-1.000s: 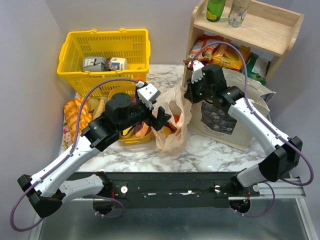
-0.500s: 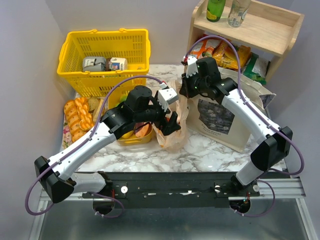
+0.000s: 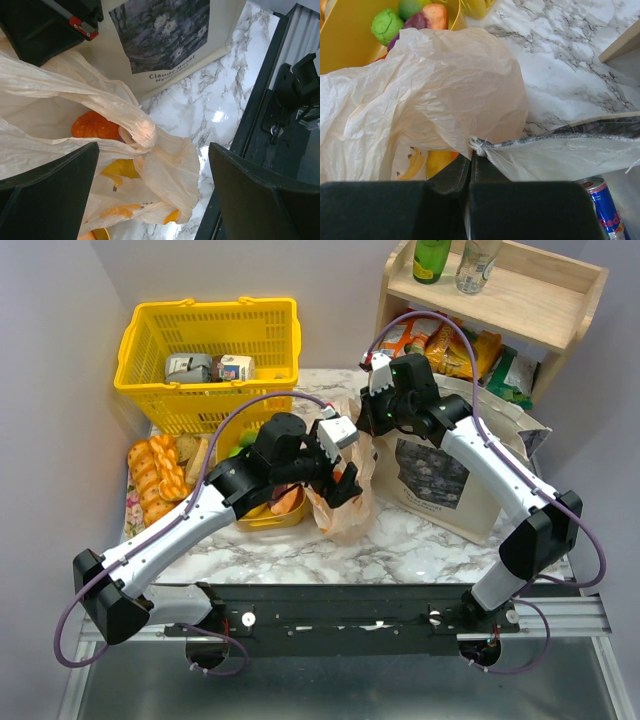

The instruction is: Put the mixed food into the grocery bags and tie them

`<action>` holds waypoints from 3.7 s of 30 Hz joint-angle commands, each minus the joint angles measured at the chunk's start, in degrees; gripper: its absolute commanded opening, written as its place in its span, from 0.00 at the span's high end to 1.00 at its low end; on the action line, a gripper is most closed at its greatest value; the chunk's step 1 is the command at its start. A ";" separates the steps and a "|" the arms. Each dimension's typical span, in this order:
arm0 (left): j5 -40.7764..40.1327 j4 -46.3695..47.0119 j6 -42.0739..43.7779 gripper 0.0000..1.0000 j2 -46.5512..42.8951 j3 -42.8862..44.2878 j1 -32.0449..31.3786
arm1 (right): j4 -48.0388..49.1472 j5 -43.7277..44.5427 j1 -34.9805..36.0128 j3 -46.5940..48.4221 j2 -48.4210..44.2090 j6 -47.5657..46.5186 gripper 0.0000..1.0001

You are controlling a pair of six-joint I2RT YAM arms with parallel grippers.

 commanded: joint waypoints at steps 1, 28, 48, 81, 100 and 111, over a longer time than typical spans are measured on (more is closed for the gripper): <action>-1.82 1.76 3.27 0.01 -1.66 1.98 -0.26 | 0.99 -1.14 0.37 1.76 1.06 -0.46 0.93; -1.73 -9.66 7.58 0.01 5.55 7.52 -0.25 | 1.52 -1.05 0.37 1.67 0.53 -0.64 0.93; -34.14 -8.53 12.85 0.03 8.01 2.25 -5.35 | 1.61 -1.93 0.37 2.90 1.06 -0.46 0.93; -19.31 1.05 0.65 1.00 -0.69 4.80 5.10 | 4.15 -5.16 2.12 -21.08 -28.11 7.70 0.33; -10.70 4.84 -5.86 1.00 -2.01 3.66 13.10 | 14.00 10.81 19.35 -18.46 -7.39 11.13 0.30; -11.05 6.59 -6.39 1.00 -2.27 1.37 15.04 | 7.50 12.75 20.23 -27.51 -6.06 15.00 0.23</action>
